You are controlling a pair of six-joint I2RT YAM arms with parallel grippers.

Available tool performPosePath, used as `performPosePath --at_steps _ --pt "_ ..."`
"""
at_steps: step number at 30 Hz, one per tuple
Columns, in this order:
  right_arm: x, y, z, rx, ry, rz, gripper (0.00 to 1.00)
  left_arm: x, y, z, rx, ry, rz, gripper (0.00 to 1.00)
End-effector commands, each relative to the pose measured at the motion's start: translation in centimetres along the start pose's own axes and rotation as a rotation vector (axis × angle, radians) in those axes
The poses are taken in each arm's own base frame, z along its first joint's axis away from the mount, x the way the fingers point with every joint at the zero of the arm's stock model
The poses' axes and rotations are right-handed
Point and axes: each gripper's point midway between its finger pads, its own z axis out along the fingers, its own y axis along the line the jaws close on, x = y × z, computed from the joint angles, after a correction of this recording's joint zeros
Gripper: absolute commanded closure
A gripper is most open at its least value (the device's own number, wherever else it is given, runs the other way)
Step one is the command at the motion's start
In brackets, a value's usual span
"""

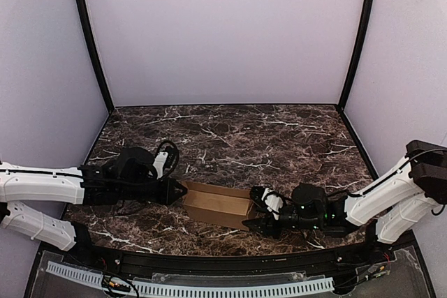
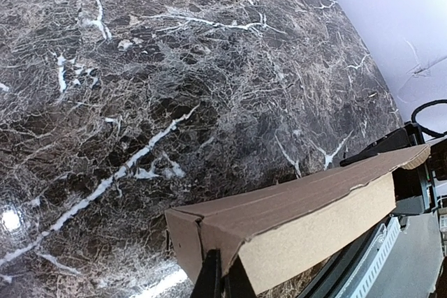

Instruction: Fold the paper box

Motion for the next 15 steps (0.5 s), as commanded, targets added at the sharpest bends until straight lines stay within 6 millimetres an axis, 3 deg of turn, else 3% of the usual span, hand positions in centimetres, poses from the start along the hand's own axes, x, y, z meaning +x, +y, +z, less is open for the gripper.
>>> performPosePath --at_steps 1,11,15 --pt "-2.0 -1.2 0.2 0.072 -0.072 0.015 0.78 5.7 2.2 0.1 -0.078 0.198 0.026 1.0" --pt "-2.0 -1.1 0.2 0.082 -0.067 0.015 0.78 5.9 4.5 -1.1 -0.187 0.169 0.034 1.0" --pt "-2.0 -1.1 0.4 0.085 -0.066 0.016 0.78 6.0 4.5 -1.2 -0.181 0.161 0.011 1.0"
